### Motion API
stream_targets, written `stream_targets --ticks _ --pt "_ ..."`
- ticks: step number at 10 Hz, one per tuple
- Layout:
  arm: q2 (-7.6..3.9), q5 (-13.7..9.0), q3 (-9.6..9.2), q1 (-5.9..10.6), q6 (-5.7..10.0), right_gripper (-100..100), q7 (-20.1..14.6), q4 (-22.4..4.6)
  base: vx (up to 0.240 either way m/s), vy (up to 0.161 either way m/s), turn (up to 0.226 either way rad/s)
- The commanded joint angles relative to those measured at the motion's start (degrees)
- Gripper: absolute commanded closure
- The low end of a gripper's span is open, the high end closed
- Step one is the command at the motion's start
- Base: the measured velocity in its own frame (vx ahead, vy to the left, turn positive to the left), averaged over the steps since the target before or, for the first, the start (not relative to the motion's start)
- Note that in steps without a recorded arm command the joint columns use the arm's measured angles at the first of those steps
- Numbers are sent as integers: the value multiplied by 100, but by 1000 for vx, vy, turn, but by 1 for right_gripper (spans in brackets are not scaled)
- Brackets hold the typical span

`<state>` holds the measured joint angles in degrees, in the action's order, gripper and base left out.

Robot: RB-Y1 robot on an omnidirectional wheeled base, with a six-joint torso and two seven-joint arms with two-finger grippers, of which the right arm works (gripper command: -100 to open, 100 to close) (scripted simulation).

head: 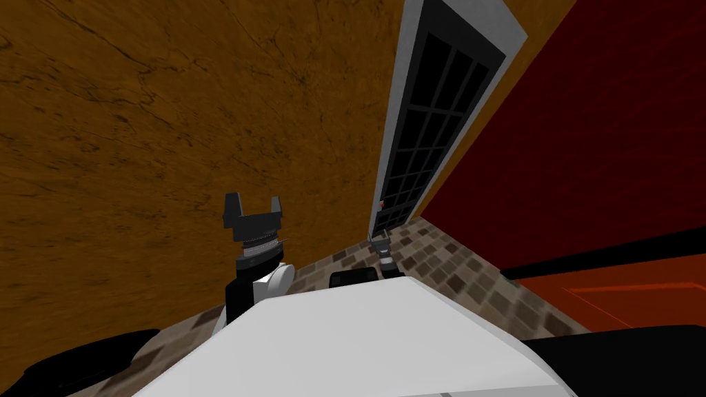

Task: Pull the door open

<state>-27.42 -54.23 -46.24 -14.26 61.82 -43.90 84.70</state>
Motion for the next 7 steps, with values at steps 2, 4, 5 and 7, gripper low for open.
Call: stream_targets --ticks 2,4,5,7 --pt "-125 -278 -289 82 236 -100 -322 -301 79 -76 141" --pt "-228 -489 -497 135 399 -100 -547 -495 59 -85 125" --pt "-277 -590 -598 161 477 -100 -655 -589 58 -65 134" --pt "-375 -793 -798 212 634 -100 -871 -776 68 -75 129"
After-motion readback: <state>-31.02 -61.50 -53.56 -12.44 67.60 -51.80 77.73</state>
